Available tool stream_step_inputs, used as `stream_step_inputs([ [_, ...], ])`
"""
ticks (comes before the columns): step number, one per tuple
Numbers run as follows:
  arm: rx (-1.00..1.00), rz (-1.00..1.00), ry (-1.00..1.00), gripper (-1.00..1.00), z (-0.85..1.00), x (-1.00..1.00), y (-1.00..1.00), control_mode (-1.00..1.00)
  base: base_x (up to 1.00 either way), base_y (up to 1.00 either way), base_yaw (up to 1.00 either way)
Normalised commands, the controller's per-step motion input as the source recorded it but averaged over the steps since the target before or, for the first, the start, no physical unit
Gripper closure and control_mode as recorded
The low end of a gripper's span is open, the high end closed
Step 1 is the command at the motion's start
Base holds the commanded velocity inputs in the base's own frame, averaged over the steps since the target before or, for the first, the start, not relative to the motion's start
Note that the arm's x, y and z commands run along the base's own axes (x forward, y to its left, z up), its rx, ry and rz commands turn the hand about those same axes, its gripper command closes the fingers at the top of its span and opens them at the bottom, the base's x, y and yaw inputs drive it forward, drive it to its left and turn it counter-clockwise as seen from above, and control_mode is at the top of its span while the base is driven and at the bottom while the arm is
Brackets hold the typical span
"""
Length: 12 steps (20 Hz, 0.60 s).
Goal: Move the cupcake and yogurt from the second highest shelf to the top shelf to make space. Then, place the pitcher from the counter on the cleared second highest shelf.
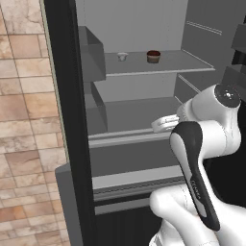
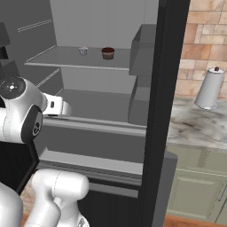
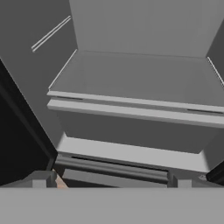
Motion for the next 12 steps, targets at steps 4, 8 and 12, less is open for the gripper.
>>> stream_step_inputs([
  [4,0.00,0.00,0.00,-1.00,0.00,0.00,0.00,1.00,-0.01,0.00,0.00],
  [8,0.00,0.00,0.00,-1.00,0.00,0.00,0.00,1.00,-0.61,0.00,-0.07],
  [12,0.00,0.00,0.00,-1.00,0.00,0.00,0.00,1.00,-1.00,0.00,-0.13],
])
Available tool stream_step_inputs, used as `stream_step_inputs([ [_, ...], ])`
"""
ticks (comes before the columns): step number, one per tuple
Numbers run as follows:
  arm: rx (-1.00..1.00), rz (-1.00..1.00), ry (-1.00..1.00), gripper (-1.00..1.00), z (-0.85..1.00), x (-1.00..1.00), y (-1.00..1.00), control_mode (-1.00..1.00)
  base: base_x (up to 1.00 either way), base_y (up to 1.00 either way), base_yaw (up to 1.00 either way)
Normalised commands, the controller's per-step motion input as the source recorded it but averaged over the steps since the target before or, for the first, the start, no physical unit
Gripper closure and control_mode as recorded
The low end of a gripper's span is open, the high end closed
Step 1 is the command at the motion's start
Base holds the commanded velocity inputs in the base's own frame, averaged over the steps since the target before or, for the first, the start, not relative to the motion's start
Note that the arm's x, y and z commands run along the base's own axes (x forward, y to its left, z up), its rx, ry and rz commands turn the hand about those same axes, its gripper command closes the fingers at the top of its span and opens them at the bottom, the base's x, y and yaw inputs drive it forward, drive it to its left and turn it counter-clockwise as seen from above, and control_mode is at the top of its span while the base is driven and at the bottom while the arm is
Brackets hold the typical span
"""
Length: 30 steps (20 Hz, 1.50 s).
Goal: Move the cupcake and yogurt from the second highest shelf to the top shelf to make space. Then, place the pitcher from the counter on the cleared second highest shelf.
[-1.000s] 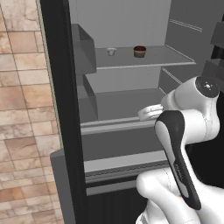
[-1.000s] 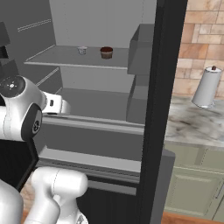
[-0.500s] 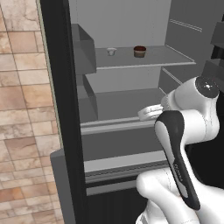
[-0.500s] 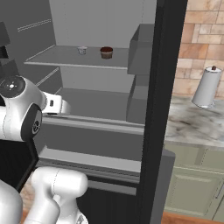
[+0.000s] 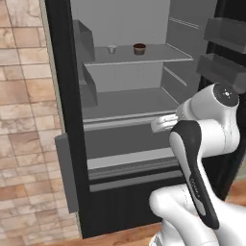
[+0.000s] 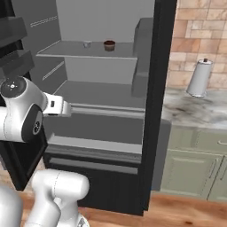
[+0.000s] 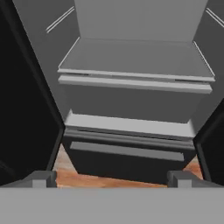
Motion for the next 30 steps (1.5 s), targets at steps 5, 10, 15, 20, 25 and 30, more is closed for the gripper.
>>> stream_step_inputs([
  [5,0.00,0.00,0.00,-1.00,0.00,0.00,0.00,1.00,-1.00,0.12,-0.15],
  [10,0.00,0.00,0.00,-1.00,0.00,0.00,0.00,1.00,-0.63,0.08,-0.26],
  [15,0.00,0.00,0.00,-1.00,0.00,0.00,0.00,1.00,-0.03,-0.25,-0.39],
  [20,0.00,0.00,0.00,-1.00,0.00,0.00,0.00,1.00,0.03,-0.69,-0.33],
  [25,0.00,0.00,0.00,-1.00,0.00,0.00,0.00,1.00,0.30,-0.83,-0.13],
  [30,0.00,0.00,0.00,-1.00,0.00,0.00,0.00,1.00,0.39,-0.97,0.04],
])
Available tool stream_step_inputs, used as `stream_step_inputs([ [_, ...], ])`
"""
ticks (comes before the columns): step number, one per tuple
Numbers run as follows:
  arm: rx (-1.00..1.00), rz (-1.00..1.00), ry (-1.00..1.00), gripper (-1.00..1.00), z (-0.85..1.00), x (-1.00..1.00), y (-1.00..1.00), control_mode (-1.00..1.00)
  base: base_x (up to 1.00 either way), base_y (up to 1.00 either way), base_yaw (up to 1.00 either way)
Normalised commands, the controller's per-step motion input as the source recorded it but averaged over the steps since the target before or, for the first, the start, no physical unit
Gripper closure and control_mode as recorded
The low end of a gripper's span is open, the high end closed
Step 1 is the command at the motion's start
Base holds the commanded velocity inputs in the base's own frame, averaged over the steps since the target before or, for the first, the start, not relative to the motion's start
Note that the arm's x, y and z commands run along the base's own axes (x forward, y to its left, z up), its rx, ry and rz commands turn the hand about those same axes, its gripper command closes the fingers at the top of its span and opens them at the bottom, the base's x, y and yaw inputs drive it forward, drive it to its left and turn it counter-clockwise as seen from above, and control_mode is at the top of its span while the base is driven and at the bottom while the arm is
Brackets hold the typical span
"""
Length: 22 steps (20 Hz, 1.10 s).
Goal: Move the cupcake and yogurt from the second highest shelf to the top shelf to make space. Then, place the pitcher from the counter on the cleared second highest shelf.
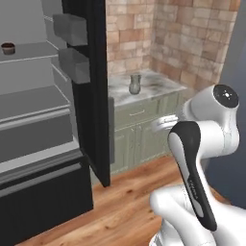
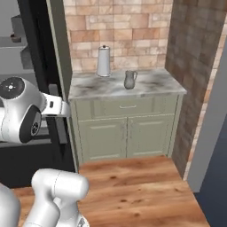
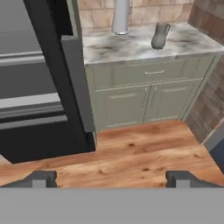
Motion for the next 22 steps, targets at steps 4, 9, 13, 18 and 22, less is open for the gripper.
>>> stream_step_inputs([
  [4,0.00,0.00,0.00,-1.00,0.00,0.00,0.00,1.00,0.42,-0.97,0.25],
  [9,0.00,0.00,0.00,-1.00,0.00,0.00,0.00,1.00,0.52,-0.92,0.39],
  [13,0.00,0.00,0.00,-1.00,0.00,0.00,0.00,1.00,0.64,-0.78,0.44],
  [18,0.00,0.00,0.00,-1.00,0.00,0.00,0.00,1.00,0.67,-0.74,0.44],
  [22,0.00,0.00,0.00,-1.00,0.00,0.00,0.00,1.00,0.65,-0.71,0.38],
])
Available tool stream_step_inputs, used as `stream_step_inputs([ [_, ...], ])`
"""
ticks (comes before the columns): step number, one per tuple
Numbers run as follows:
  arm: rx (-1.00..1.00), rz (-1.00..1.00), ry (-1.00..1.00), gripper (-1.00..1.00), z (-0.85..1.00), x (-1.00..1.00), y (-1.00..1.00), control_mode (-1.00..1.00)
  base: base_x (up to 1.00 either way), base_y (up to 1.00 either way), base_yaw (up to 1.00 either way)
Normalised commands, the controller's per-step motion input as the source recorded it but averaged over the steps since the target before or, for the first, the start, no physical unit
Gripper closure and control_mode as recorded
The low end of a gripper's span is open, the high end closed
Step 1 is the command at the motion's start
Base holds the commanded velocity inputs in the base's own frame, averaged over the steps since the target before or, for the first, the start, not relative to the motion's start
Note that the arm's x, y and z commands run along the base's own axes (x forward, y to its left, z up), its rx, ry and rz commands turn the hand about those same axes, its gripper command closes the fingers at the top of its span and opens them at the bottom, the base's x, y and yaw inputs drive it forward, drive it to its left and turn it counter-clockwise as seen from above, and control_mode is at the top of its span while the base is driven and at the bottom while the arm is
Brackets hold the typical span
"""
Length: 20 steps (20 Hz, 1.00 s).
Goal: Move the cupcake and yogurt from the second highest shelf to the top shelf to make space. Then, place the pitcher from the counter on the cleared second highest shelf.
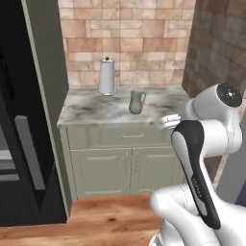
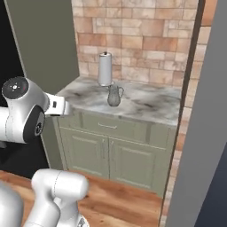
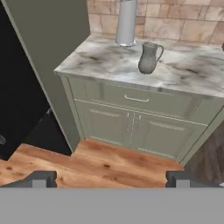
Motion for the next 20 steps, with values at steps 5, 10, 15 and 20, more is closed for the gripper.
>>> stream_step_inputs([
  [5,0.00,0.00,0.00,-1.00,0.00,0.00,0.00,1.00,0.66,-0.57,0.23],
  [10,0.00,0.00,0.00,-1.00,0.00,0.00,0.00,1.00,0.74,-0.31,0.13],
  [15,0.00,0.00,0.00,-1.00,0.00,0.00,0.00,1.00,0.73,-0.20,0.10],
  [20,0.00,0.00,0.00,-1.00,0.00,0.00,0.00,1.00,0.67,-0.27,0.11],
])
